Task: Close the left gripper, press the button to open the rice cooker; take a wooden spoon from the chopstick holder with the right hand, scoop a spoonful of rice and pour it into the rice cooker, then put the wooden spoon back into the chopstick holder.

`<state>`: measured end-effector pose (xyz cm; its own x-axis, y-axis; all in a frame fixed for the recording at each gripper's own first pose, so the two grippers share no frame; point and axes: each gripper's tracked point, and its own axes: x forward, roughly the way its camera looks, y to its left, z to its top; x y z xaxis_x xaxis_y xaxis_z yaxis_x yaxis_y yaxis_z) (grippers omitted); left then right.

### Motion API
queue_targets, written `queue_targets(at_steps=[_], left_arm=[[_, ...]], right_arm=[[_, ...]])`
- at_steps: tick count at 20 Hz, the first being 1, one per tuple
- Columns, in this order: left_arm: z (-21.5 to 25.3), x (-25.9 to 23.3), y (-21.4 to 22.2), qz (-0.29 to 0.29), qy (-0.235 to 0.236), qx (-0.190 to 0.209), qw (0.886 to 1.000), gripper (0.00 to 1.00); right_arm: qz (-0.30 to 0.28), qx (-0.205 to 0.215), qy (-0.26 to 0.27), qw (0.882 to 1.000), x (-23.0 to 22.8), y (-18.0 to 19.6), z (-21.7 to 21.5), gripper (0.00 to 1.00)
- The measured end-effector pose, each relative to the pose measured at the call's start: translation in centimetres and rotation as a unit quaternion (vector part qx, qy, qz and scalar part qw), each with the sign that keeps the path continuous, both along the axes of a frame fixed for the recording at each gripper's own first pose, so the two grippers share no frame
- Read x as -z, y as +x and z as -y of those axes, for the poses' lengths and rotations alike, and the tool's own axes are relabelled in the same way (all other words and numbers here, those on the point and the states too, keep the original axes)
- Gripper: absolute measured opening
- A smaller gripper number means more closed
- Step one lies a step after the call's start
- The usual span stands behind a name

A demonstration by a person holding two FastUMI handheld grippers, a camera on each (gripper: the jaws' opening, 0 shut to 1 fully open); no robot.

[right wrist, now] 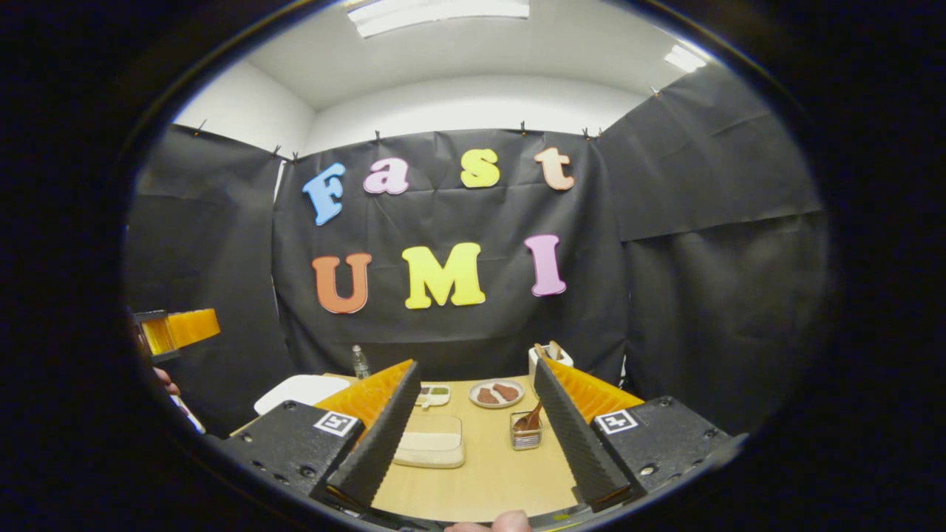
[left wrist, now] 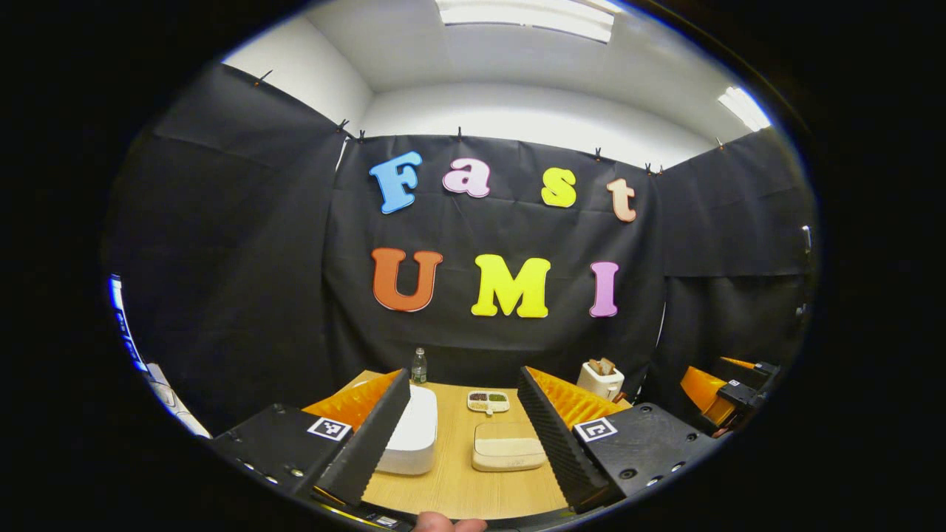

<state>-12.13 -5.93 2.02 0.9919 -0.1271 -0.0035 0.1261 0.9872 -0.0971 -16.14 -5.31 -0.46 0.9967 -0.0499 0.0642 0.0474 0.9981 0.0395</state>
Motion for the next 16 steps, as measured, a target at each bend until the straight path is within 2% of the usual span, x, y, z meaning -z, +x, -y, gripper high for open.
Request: queue_targets(at_steps=[5,9,11,16], left_arm=[[1.7,1.7,-3.3,-0.025,-0.013,0.002,1.0,0.94],[0.8,1.9,-3.8,-0.031,-0.017,-0.013,0.999,0.94],[0.2,1.5,-3.5,-0.024,-0.019,-0.016,0.999,0.94],[-0.5,1.4,-3.6,-0.013,-0.008,-0.017,1.0,0.94]], right_arm=[[-0.013,0.008,-0.005,1.0,1.9,-2.9,1.5,1.0],[-0.01,0.018,0.012,1.0,1.0,-3.3,1.5,1.0],[0.001,0.019,0.006,1.0,0.6,-3.1,1.7,1.0],[-0.013,0.018,-0.003,1.0,1.7,-3.1,1.0,0.99]])
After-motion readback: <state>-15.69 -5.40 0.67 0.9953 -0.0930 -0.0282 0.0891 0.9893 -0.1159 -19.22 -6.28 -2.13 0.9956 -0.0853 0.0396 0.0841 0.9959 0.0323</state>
